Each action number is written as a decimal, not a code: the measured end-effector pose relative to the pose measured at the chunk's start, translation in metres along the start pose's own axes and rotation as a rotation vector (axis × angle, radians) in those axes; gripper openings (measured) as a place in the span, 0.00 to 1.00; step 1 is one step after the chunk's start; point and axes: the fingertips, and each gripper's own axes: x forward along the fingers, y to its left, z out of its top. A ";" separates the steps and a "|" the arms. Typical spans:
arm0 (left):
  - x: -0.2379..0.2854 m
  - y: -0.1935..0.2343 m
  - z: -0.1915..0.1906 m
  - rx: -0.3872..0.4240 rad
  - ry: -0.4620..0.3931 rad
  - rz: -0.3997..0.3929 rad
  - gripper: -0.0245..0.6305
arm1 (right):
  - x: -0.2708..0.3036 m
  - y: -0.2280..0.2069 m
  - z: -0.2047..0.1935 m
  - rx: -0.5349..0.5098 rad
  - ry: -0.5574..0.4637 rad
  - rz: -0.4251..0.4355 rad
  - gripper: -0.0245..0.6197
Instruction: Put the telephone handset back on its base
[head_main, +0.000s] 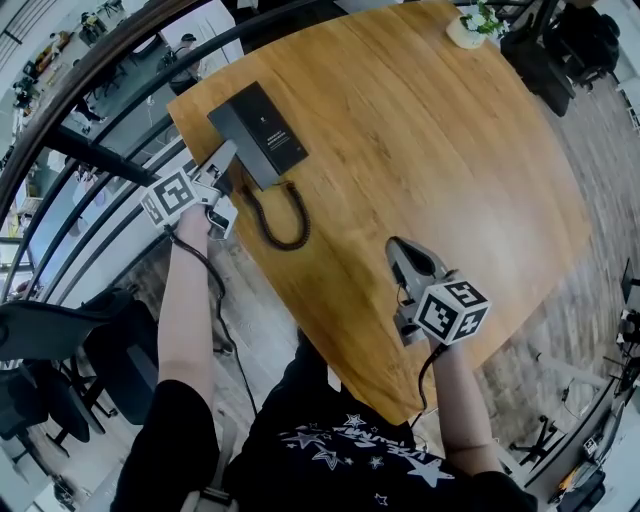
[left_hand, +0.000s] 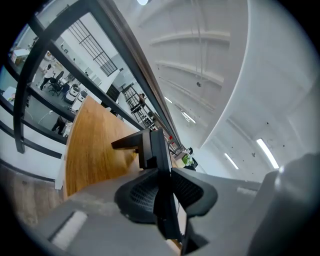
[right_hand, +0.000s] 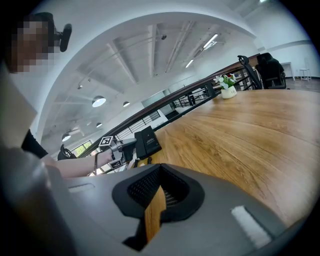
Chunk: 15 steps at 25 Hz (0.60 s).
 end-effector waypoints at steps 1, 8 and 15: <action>0.000 0.000 0.000 0.004 0.001 0.003 0.17 | 0.000 0.000 0.000 0.000 -0.002 -0.001 0.04; 0.000 0.002 -0.002 -0.014 0.008 0.078 0.18 | -0.007 0.006 0.001 -0.007 -0.016 0.005 0.04; -0.024 -0.009 -0.002 -0.059 -0.016 0.080 0.19 | -0.018 0.023 0.008 -0.035 -0.041 0.013 0.04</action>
